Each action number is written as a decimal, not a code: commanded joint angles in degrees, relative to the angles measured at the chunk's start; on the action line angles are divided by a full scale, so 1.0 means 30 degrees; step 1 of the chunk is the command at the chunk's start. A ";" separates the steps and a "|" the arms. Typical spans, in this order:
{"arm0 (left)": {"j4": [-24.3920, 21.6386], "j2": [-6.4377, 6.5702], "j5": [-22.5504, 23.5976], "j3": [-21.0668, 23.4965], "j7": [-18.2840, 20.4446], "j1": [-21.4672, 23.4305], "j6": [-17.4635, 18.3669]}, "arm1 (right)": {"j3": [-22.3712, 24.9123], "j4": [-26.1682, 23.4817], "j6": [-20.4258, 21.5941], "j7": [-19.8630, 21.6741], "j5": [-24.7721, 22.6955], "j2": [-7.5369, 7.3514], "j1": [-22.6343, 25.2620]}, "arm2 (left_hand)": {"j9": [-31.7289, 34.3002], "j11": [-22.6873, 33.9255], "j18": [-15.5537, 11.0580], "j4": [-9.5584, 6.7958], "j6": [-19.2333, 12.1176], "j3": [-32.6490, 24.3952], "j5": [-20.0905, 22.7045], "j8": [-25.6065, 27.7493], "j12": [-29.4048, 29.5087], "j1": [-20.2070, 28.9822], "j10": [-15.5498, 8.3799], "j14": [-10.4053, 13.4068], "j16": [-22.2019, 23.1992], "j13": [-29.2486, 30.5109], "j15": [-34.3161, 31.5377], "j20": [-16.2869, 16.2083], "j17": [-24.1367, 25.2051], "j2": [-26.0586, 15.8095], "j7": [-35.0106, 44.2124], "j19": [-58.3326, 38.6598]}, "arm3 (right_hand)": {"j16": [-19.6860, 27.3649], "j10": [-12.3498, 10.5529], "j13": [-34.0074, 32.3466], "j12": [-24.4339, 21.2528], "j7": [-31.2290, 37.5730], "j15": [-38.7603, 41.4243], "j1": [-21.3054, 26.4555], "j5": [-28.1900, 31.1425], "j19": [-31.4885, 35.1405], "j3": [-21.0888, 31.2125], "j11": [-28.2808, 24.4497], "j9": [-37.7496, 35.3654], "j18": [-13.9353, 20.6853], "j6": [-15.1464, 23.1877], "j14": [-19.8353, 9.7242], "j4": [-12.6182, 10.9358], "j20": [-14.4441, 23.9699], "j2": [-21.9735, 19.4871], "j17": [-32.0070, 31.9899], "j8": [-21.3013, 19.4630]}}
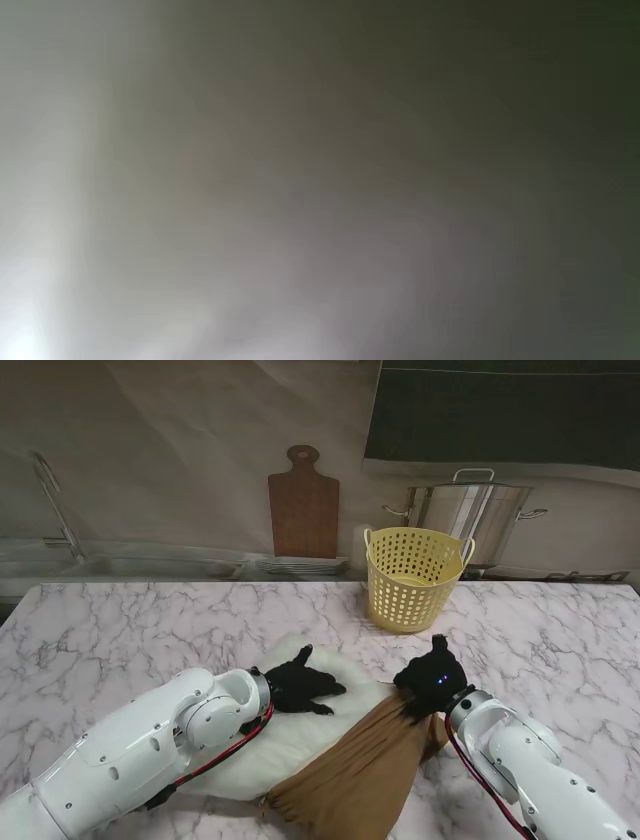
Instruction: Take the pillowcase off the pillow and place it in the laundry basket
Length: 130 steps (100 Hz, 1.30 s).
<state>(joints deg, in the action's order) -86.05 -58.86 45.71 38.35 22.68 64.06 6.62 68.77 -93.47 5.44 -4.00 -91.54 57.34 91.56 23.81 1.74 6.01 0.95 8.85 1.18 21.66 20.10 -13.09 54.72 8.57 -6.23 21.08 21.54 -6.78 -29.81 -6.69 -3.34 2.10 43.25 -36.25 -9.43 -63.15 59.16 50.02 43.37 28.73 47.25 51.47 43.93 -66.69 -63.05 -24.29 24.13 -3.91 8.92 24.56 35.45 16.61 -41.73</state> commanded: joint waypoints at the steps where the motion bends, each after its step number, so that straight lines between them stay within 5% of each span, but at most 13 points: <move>1: 0.0986 0.0515 -0.0432 -0.0064 0.0859 0.0753 -0.0309 | 0.0567 0.0399 -0.0465 0.0567 -0.0027 -0.0371 0.0644 | -0.0227 0.0599 0.0042 0.0129 -0.0028 0.0261 0.0471 0.0072 -0.0109 0.0474 0.0291 -0.1226 0.0079 0.0640 -0.1102 0.0375 0.0262 0.1138 0.0909 -2.7480 | 0.0207 -0.0111 0.0107 -0.0074 0.4002 -0.0216 0.0533 0.2173 -0.0275 -0.0146 0.0102 -0.0115 -0.0196 -0.2096 -0.0226 -0.0104 -0.0130 0.0115 -0.0471 -0.0757; 28: 0.0279 0.0804 0.1124 0.1849 0.1825 0.1985 -0.0229 | 0.2593 -0.0592 -0.1914 0.0719 -0.0927 -0.0184 0.3213 | -0.0281 0.0589 0.0046 0.0128 -0.0042 0.0223 0.0414 -0.0074 -0.0046 0.0476 0.0324 -0.1212 0.0026 0.0508 -0.1100 0.0398 0.0312 0.1086 0.0889 -2.7315 | 0.0173 0.0074 0.0034 -0.0148 0.3985 -0.0328 0.0598 0.2490 -0.0358 -0.0016 0.0143 -0.0360 -0.0310 -0.2426 -0.0129 -0.0133 -0.0232 0.0273 -0.0520 -0.0560; 45: -0.0218 0.0937 0.2000 0.3099 0.2458 0.2819 0.0010 | 0.3513 -0.1772 -0.2732 -0.0233 0.0129 0.0159 0.4996 | -0.0330 0.0559 0.0045 0.0134 -0.0060 0.0241 0.0352 -0.0136 -0.0020 0.0443 0.0344 -0.1228 -0.0004 0.0452 -0.1080 0.0390 0.0322 0.1035 0.0881 -2.7245 | 0.0147 0.0177 0.0029 -0.0151 0.4013 -0.0375 0.0603 0.2614 -0.0375 0.0110 0.0146 -0.0460 -0.0357 -0.2547 -0.0057 -0.0112 -0.0273 0.0378 -0.0497 -0.0519; 85: -0.0372 0.1014 0.3317 0.4075 0.3183 0.3166 -0.0353 | 0.5607 -0.5692 0.0407 0.1303 0.5096 0.0765 0.8604 | -0.0328 0.0546 -0.0027 0.0130 -0.0089 0.0230 0.0377 -0.0197 -0.0006 0.0518 0.0339 -0.1205 -0.0031 0.0434 -0.1076 0.0346 0.0288 0.0961 0.0923 -2.7148 | 0.0244 0.0476 0.0003 -0.0145 0.4033 -0.1063 0.0389 0.3171 -0.0410 0.1131 0.0329 -0.0869 -0.0619 -0.2795 0.0165 0.0105 -0.0448 0.1229 -0.0415 -0.0279; 120: -0.0775 0.0999 0.4241 0.5057 0.3509 0.3664 -0.0648 | 0.5667 -0.5621 0.0395 0.0828 0.5296 0.0822 0.8432 | -0.0302 0.0550 -0.0066 0.0137 -0.0089 0.0250 0.0362 -0.0230 -0.0012 0.0553 0.0346 -0.1209 -0.0032 0.0428 -0.1079 0.0288 0.0265 0.0921 0.0929 -2.7126 | 0.0140 0.0522 -0.0111 -0.0105 0.4006 -0.1172 0.0277 0.3242 -0.0371 0.1307 0.0370 -0.0974 -0.0645 -0.2865 0.0263 0.0181 -0.0515 0.1238 -0.0466 -0.0281; 130: -0.0938 0.0988 0.4449 0.5428 0.3488 0.3954 -0.0577 | 0.5492 -0.5677 0.0370 0.1605 0.5646 0.0803 0.8147 | -0.0274 0.0554 -0.0041 0.0132 -0.0077 0.0234 0.0382 -0.0236 -0.0015 0.0596 0.0372 -0.1234 -0.0030 0.0445 -0.1085 0.0274 0.0248 0.0912 0.0937 -2.7124 | 0.0152 0.0423 0.0113 -0.0170 0.3849 -0.1359 0.0175 0.3066 -0.0475 0.1041 0.0621 -0.0783 -0.0644 -0.2628 0.0369 0.0290 -0.0590 0.0839 -0.0630 -0.0286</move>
<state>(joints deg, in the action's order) -92.81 -58.31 57.27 53.68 30.90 74.87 6.29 84.68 -111.19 7.26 -1.39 -75.21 60.15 116.17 22.82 1.11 4.52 2.79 -3.83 4.74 19.30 18.13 -12.35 50.91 -0.61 9.03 19.45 19.65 -4.43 -29.61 -6.58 -4.11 -0.19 43.25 -36.17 -8.19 -63.15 58.99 5.87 39.97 29.27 45.92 50.94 46.17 -65.98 -64.04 -24.29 22.37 -3.75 9.17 23.56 36.80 16.47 -38.77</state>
